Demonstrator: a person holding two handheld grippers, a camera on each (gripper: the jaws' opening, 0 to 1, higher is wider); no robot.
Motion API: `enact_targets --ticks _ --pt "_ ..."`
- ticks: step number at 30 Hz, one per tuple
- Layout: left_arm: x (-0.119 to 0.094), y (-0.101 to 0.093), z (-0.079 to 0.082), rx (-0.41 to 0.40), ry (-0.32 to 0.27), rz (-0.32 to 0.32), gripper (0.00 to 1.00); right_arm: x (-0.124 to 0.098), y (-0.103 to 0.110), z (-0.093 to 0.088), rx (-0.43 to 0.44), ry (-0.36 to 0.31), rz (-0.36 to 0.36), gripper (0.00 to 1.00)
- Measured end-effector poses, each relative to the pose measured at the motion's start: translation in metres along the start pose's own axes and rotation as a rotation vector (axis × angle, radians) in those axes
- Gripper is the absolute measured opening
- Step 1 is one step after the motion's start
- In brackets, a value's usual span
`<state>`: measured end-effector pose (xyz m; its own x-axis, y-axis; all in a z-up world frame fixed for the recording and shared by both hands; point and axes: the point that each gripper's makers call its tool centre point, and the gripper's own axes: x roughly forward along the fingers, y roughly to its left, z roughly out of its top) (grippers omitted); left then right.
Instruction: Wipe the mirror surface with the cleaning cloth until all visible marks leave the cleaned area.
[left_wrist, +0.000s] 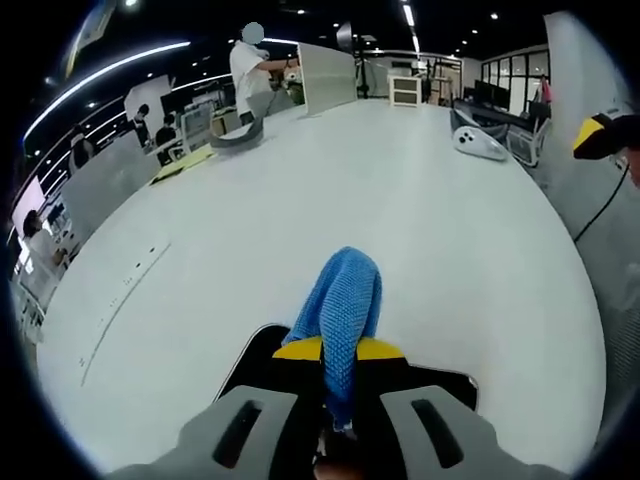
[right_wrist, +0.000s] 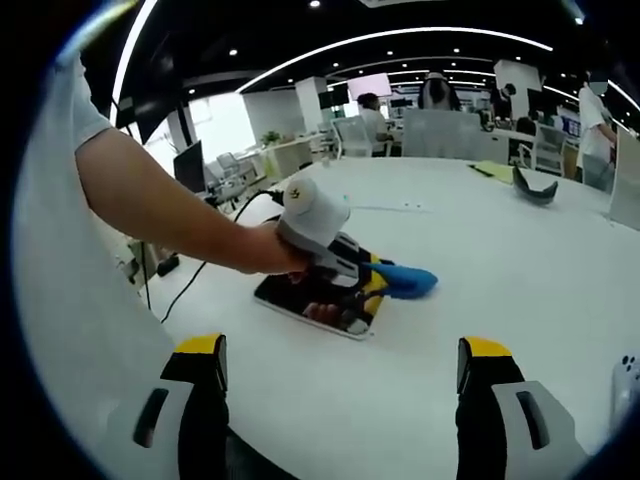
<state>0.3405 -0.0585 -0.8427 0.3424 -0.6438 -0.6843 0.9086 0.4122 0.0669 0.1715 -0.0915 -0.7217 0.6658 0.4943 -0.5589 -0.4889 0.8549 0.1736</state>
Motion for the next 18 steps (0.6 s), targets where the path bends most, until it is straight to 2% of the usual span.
enact_targets --ticks 18 --pt "-0.013 0.001 -0.012 -0.019 -0.007 -0.008 0.06 0.004 0.006 0.003 -0.004 -0.012 0.011 0.95"
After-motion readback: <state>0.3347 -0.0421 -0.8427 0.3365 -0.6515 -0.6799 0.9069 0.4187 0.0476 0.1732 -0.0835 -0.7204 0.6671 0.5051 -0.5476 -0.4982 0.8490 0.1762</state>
